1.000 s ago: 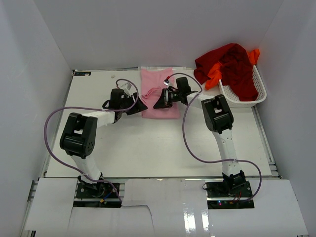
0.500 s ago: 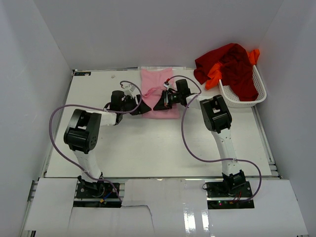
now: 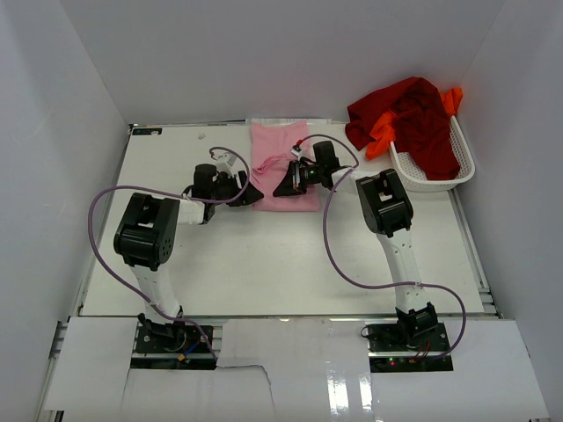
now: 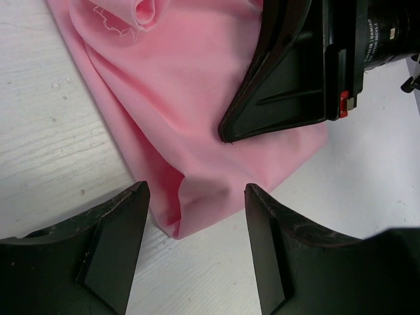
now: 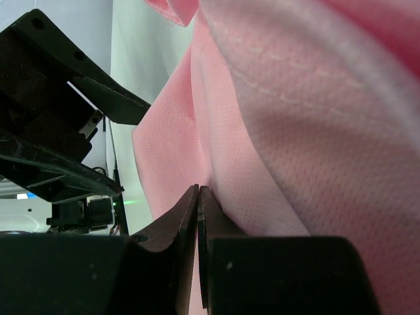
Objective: Fold and stack the t-shirts
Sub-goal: Fold the folded rectangular tshirt in 1/3 of the way
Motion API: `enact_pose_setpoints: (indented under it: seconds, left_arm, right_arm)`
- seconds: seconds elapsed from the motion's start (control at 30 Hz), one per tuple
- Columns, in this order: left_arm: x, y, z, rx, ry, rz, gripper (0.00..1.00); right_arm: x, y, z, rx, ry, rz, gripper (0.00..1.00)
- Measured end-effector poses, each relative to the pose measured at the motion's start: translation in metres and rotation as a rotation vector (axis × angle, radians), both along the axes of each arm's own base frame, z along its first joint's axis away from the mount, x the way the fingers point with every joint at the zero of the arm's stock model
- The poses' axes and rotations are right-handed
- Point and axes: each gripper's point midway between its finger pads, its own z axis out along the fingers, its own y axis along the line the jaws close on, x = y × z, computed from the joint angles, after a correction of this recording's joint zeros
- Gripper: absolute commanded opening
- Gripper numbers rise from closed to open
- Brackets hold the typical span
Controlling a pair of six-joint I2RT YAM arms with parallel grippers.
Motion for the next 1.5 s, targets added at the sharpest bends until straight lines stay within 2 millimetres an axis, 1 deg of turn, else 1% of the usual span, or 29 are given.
enact_pose_setpoints:
  seconds: [0.2,0.43,0.5,0.57,0.6,0.67,0.7,0.77,0.9,1.03,1.2,1.27,1.3,1.37,1.47,1.5]
  left_arm:
    - [-0.001,-0.006,0.001,-0.024,-0.007,-0.039,0.69]
    - [-0.002,-0.017,-0.011,-0.063,0.023,-0.102,0.69]
    - [-0.002,-0.018,-0.011,-0.072,0.023,-0.109,0.65]
    - [-0.003,-0.019,-0.012,-0.080,0.027,-0.116,0.60]
    - [-0.004,-0.019,-0.012,-0.086,0.032,-0.119,0.52]
    - [-0.005,-0.020,-0.012,-0.095,0.039,-0.126,0.43]
    - [-0.006,-0.021,-0.013,-0.100,0.045,-0.130,0.32]
    - [-0.009,-0.022,-0.014,-0.111,0.060,-0.135,0.28]
    - [-0.014,-0.022,-0.016,-0.118,0.078,-0.138,0.28]
    - [-0.024,-0.020,-0.021,-0.118,0.111,-0.133,0.30]
    - [-0.035,-0.017,-0.011,-0.117,0.119,-0.131,0.35]
    - [-0.036,-0.016,-0.007,-0.112,0.113,-0.128,0.40]
    - [-0.036,-0.016,-0.005,-0.107,0.110,-0.125,0.41]
    - [-0.036,-0.014,-0.006,-0.094,0.116,-0.116,0.41]
    - [-0.037,-0.009,-0.014,-0.062,0.142,-0.093,0.39]
    - [-0.038,-0.007,-0.017,-0.049,0.158,-0.082,0.35]
  right_arm:
    - [0.000,0.000,0.000,0.000,0.000,0.001,0.08]
    - [-0.001,0.000,0.000,0.004,0.001,0.007,0.08]
    - [-0.002,0.000,0.000,0.004,0.000,0.008,0.08]
    - [-0.002,0.000,-0.001,0.005,-0.001,0.009,0.08]
    - [-0.002,0.000,0.000,0.006,-0.001,0.009,0.08]
    - [-0.002,0.000,0.000,0.006,-0.002,0.009,0.08]
    - [-0.002,0.000,0.000,0.006,-0.002,0.009,0.08]
    - [-0.002,0.000,0.000,0.006,-0.003,0.010,0.08]
    - [-0.001,-0.001,-0.001,0.006,-0.004,0.009,0.08]
    - [0.000,-0.002,-0.001,0.005,-0.002,0.007,0.08]
    - [0.002,-0.001,-0.001,0.007,0.001,0.010,0.08]
    - [0.003,-0.001,-0.001,0.007,-0.002,0.009,0.08]
    - [0.003,-0.001,-0.001,0.007,-0.002,0.009,0.08]
    - [0.003,-0.001,-0.001,0.007,-0.002,0.010,0.08]
    - [0.003,-0.001,-0.001,0.007,-0.002,0.010,0.08]
    - [0.003,-0.001,-0.001,0.007,-0.003,0.010,0.08]
